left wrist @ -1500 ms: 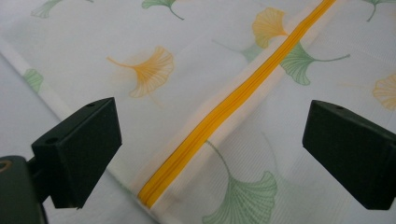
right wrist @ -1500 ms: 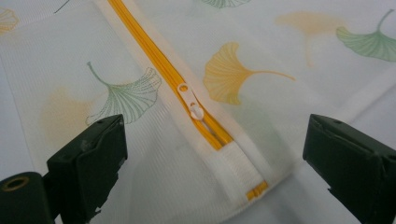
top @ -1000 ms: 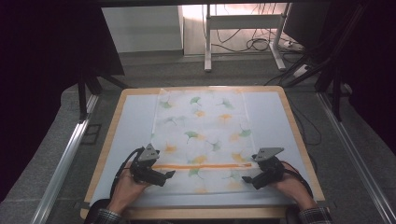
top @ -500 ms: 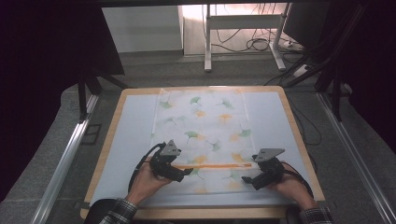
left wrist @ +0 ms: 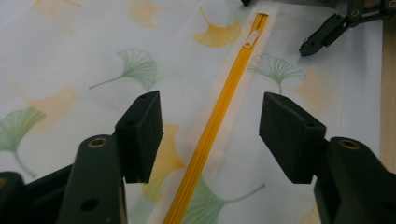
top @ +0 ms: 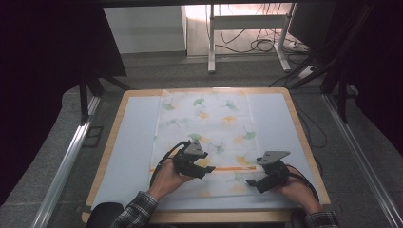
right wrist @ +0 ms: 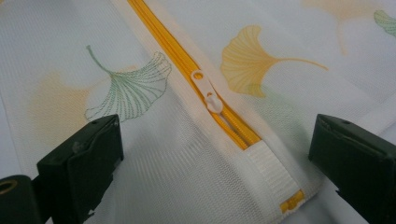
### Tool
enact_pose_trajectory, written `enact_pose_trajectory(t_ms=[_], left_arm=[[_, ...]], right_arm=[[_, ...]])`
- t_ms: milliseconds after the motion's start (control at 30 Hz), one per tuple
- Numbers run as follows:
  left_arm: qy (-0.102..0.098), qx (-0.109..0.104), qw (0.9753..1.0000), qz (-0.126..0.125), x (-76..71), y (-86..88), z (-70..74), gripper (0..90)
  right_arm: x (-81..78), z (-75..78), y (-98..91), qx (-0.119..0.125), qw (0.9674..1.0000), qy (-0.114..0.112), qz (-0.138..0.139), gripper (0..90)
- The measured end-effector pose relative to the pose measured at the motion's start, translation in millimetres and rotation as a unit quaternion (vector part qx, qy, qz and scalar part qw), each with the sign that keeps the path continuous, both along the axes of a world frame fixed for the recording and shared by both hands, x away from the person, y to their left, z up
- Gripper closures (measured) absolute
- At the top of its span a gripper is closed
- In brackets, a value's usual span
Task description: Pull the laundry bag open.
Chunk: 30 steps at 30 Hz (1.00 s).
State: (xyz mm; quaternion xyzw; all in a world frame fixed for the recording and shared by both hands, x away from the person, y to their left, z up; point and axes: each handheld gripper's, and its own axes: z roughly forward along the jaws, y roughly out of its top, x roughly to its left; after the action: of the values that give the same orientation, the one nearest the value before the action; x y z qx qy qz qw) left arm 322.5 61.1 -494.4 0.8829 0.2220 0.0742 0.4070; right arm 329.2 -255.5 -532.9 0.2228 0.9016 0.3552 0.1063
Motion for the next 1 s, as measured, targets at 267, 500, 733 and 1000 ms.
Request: enact_pose_trajectory(t_ms=[267,500,733,1000], left_arm=[[-0.004,0.003,0.9998,-0.019,7.2,-20.3,-2.4,44.2],[-0.005,0.011,0.9993,-0.035,11.7,-34.8,-2.5,48.5],[0.000,0.011,0.9988,-0.048,15.4,-49.5,-5.2,53.2],[0.007,0.002,0.9982,-0.060,22.8,-67.6,-7.3,59.2]], right_arm=[[0.0,0.0,0.0,0.000,1.0000,0.000,-0.001,2.9],[-0.1,0.0,0.0,0.001,1.0000,0.000,-0.001,3.0],[-0.1,0.0,0.0,0.001,1.0000,0.000,-0.001,3.0],[-0.2,0.0,0.0,0.001,1.0000,0.000,-0.001,3.0]])
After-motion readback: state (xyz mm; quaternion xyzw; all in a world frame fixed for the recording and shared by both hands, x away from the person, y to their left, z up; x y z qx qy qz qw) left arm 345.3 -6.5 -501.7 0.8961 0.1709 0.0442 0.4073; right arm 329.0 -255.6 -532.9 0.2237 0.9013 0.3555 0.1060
